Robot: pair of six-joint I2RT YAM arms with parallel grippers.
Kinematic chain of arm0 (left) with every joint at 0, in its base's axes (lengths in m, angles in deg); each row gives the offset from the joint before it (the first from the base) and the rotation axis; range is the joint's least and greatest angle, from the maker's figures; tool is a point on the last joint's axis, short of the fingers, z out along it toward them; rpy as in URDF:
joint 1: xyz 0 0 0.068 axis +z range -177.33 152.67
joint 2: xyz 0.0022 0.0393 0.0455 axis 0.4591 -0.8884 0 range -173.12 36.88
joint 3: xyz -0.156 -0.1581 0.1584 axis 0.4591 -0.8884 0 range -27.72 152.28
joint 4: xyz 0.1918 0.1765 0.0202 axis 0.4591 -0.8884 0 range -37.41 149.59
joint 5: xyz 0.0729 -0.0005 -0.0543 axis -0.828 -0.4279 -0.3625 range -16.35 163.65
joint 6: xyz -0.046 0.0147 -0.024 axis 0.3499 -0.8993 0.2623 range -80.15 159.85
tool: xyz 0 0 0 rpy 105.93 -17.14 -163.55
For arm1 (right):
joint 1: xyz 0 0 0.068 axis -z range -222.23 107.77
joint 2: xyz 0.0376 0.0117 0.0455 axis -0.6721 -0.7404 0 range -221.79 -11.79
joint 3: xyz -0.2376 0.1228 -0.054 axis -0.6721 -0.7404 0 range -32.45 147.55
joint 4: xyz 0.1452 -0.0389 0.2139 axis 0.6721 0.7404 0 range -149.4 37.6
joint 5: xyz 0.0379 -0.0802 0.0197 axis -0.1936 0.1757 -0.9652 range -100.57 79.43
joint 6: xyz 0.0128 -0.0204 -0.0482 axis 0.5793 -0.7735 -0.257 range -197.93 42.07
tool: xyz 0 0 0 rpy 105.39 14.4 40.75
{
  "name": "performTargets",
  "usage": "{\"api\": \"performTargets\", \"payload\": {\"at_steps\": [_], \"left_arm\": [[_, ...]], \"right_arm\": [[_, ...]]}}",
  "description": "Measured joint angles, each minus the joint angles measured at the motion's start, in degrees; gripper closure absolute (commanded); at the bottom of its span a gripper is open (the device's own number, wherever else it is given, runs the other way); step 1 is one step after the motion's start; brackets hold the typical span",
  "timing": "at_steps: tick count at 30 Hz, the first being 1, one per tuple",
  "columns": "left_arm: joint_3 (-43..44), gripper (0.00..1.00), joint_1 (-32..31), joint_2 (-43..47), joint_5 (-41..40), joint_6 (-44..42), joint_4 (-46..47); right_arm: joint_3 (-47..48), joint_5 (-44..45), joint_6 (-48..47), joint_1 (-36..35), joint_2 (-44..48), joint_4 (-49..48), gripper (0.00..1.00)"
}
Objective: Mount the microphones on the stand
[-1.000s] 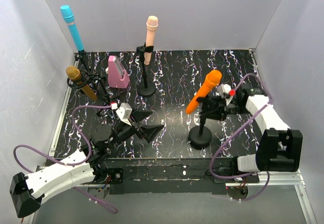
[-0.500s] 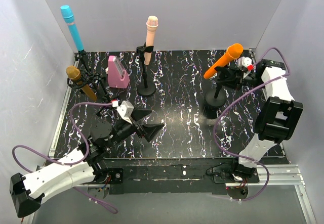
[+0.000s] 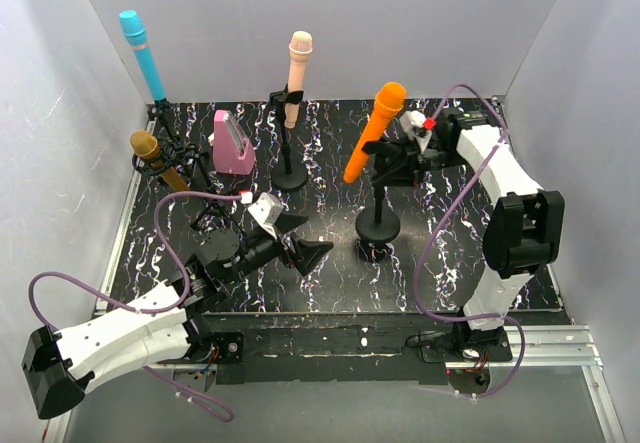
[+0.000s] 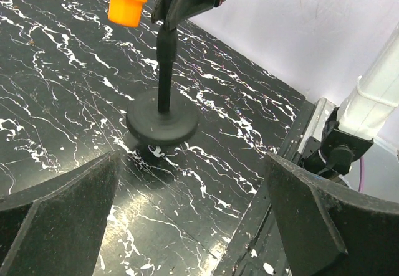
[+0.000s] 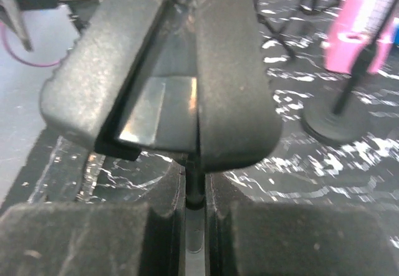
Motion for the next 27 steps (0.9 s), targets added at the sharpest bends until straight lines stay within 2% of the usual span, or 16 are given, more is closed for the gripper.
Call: {"api": "performTargets", "payload": {"at_steps": [4,8,15,21,27], "left_arm": [[-0.5,0.02,0.0,-1.2,-1.0,-1.1,2.3],[-2.1,0.02,-0.2,-4.2,-3.1,-3.2,7.0],[-2.4,0.02,-3.0,-25.2,-6.2,-9.7,24.1],[1.4,0.02,-3.9,-44.9,-7.1,-12.6,39.8],[5.8,0.02,-4.0,-51.9,-6.6,-12.0,48.9]], "right_arm": [[2.2,0.0,4.4,-6.2,0.0,0.4,0.99],[3.5,0.0,7.0,-6.8,0.0,0.6,0.99],[3.5,0.0,8.8,-7.8,1.2,0.6,0.99],[3.0,0.4,8.9,-8.4,4.1,0.6,0.99],[2.1,0.1,9.0,-8.3,4.3,0.6,0.99]]}}
